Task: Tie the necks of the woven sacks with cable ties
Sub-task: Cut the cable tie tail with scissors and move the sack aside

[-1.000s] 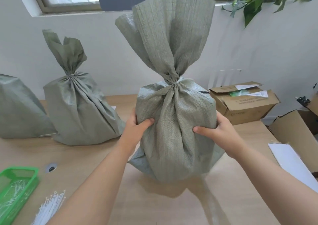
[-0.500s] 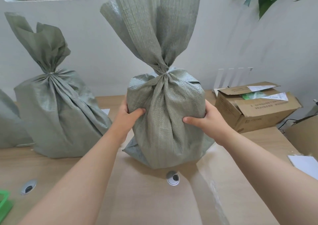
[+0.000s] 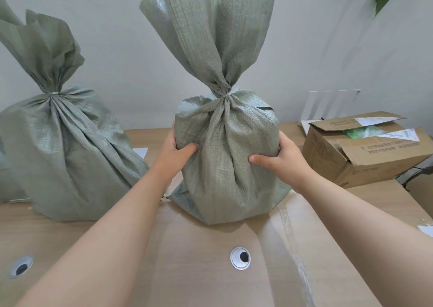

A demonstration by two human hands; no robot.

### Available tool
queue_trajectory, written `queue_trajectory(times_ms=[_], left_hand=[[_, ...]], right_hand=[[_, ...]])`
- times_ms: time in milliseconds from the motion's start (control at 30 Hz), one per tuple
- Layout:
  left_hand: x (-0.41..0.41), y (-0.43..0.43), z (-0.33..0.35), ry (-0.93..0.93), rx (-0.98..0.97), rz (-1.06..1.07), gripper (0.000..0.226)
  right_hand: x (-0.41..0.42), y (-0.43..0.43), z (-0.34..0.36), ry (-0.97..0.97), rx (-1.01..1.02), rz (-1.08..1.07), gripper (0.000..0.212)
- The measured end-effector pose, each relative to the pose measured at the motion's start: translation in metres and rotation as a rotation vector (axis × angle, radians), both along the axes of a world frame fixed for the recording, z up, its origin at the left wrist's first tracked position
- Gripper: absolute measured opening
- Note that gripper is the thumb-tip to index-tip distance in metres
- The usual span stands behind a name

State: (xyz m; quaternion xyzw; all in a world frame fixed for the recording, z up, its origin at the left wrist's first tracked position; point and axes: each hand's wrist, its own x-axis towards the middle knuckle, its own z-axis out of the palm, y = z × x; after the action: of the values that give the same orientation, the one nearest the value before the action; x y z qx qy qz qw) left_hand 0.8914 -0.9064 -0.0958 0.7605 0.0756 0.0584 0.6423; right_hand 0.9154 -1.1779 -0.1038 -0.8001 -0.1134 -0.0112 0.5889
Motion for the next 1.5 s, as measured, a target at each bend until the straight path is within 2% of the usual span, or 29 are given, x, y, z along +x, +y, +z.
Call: queue_trajectory(times_ms=[67,233,533,833,1033,1100,1233,1367,1500], left_hand=[[-0.002,-0.002,-0.007,0.02,0.043,-0.028,0.051],[0.005,-0.004,-0.014,0.036,0.099,-0.042,0.056],[0.009,-0.003,-0.012,0.051,0.148,-0.037,0.056],[0.015,-0.002,-0.018,0.093,0.125,-0.097,0.056],[0.012,0.005,-0.017,0.102,0.132,0.011,0.059],[0.008,0.009,-0.014,0.111,0.105,-0.033,0.065],[0.0,0.009,-0.005,0.145,0.07,-0.15,0.063],[-0.004,0.01,-0.002,0.139,0.006,-0.149,0.073],[-0.009,0.014,0.002,0.118,-0.064,-0.199,0.09]], right_hand=[[0.003,-0.002,-0.008,0.02,0.01,-0.01,0.074],[0.008,-0.006,-0.013,0.066,-0.059,0.025,0.08],[0.015,-0.006,-0.017,0.076,-0.098,-0.001,0.078],[0.019,0.001,-0.019,0.096,-0.057,-0.037,0.063],[0.015,0.0,-0.017,0.132,0.044,-0.117,0.044],[0.014,-0.003,-0.015,0.13,0.053,-0.12,0.05],[0.008,-0.01,-0.01,0.1,0.074,-0.047,0.078],[-0.002,-0.017,-0.002,0.08,0.058,0.077,0.077],[-0.007,-0.026,0.007,0.091,0.077,0.093,0.079]])
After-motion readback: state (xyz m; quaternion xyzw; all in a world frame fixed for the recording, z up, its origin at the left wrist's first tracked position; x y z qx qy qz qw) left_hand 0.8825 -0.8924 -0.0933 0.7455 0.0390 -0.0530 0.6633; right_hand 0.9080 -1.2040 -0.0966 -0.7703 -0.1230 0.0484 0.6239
